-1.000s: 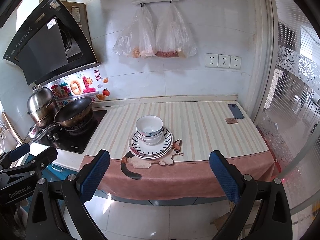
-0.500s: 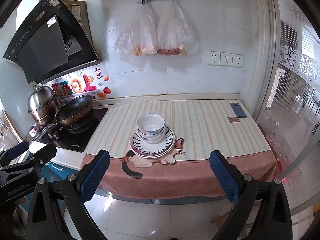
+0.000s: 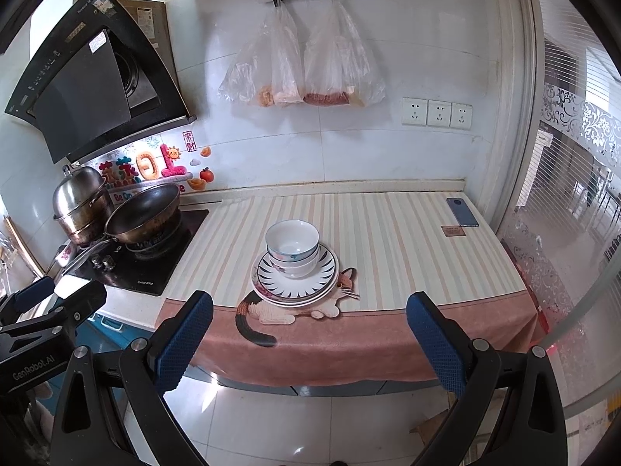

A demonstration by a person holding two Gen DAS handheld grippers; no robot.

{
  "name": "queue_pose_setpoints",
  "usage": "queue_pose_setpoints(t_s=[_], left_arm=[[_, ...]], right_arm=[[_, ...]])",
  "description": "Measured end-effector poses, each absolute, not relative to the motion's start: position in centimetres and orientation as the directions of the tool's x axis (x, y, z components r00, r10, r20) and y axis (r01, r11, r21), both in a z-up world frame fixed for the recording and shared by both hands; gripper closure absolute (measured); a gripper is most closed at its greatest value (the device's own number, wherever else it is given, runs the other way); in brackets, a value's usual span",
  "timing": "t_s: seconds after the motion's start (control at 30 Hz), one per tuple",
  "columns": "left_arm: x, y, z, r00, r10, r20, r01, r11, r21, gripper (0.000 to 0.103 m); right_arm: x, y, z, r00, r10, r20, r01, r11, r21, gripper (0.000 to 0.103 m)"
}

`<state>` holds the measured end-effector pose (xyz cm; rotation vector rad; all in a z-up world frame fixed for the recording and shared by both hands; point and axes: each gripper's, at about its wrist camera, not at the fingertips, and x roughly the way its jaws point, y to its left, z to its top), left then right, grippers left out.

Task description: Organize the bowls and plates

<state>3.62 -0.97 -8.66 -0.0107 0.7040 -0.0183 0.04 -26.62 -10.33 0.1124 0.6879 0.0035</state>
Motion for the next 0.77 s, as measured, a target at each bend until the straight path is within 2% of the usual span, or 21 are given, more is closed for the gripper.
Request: queue_pose_setpoints(t_s=[0.77], left_arm=[[3.30, -1.06, -8.76, 0.761, -0.015, -0.648, 0.008, 1.000, -0.013, 0.000]], right_arm=[[-0.16, -26.92, -10.41, 0.772, 0.036, -0.634, 0.042, 0.993, 0.108, 0.001]])
